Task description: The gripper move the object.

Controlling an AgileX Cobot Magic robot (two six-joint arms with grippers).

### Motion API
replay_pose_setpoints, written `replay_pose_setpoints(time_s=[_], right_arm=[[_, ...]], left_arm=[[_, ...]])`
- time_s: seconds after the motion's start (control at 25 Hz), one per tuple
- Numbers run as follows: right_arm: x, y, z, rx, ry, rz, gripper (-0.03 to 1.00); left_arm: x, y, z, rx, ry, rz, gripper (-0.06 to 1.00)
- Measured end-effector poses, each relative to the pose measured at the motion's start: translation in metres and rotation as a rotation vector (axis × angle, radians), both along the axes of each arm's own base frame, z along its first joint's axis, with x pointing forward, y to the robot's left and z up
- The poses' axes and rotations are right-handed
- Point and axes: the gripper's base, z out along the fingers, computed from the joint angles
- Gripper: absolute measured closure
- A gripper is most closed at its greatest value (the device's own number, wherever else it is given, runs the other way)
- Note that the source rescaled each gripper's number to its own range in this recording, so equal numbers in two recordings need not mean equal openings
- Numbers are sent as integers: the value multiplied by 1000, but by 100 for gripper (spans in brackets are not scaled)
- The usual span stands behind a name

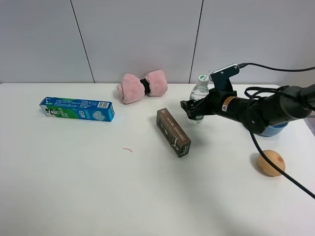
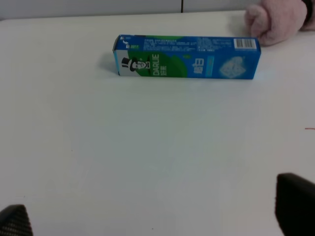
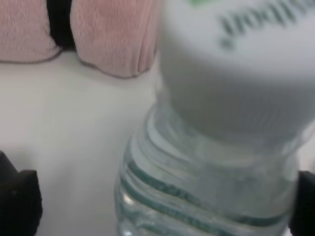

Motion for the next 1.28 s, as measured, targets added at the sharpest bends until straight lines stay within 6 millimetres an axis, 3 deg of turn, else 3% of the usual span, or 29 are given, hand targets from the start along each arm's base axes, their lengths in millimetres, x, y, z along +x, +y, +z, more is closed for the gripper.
replay_pose_setpoints(time_s=[0.36,0.76,0.96,1.16,1.28], right_arm=[[-23,-15,70,-99,35,-59,-3],[-91,-49,165,-226,289,-223,-3],[-122,-51,213,-245,418,-155,-3],[-135,-52,235,-291,439,-53,-3],[-133,-67,236,-308,456,-79,-3]], left_arm=[[0,0,0,0,0,0,-6],[0,0,0,0,0,0,-6],[0,0,0,0,0,0,-6],[0,0,0,0,0,0,-6],[0,0,0,0,0,0,-6]])
